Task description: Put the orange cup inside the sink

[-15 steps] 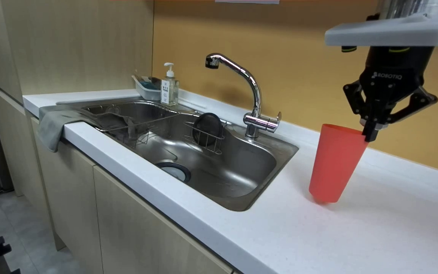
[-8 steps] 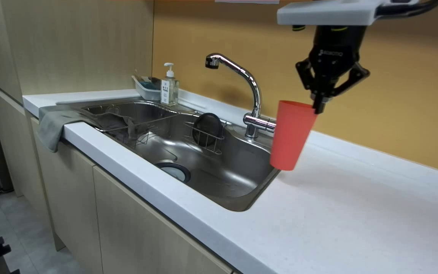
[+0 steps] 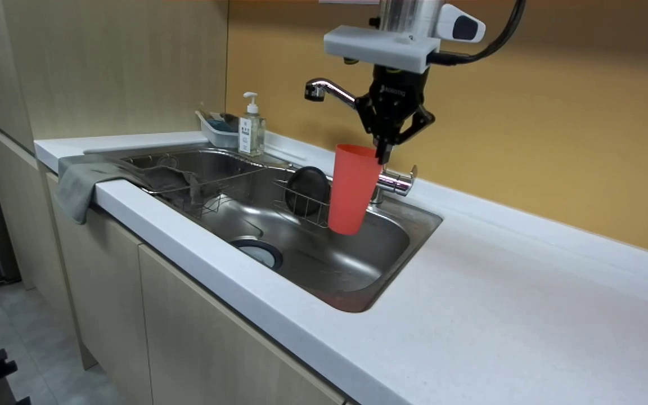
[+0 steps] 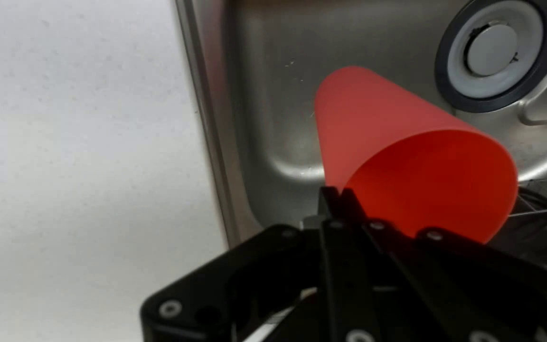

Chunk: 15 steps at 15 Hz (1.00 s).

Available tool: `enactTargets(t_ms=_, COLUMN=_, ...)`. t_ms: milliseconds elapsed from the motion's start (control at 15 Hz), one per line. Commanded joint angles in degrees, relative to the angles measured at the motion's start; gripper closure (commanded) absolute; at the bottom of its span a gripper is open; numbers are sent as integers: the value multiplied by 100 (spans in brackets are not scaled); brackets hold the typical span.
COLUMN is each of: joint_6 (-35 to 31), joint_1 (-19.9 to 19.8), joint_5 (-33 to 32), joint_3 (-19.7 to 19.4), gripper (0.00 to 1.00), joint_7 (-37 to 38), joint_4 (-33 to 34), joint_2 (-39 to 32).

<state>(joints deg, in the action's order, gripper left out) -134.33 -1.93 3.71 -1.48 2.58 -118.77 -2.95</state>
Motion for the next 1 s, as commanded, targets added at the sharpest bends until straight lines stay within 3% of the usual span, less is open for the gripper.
enactTargets(t_ms=0, joint_6=10, joint_1=5, joint_5=2, joint_3=-6, gripper=98, joint_7=-11, joint_4=2, joint_2=0)
enactTargets(t_ms=533, joint_6=-347, joint_1=227, joint_5=-395, joint_3=187, gripper=100, joint_7=-138, joint_4=-196, joint_2=-427)
enactTargets(t_ms=933, joint_6=-1034, joint_1=297, joint_5=-38, joint_3=370, gripper=100, joint_7=-332, joint_4=-231, joint_2=-1042)
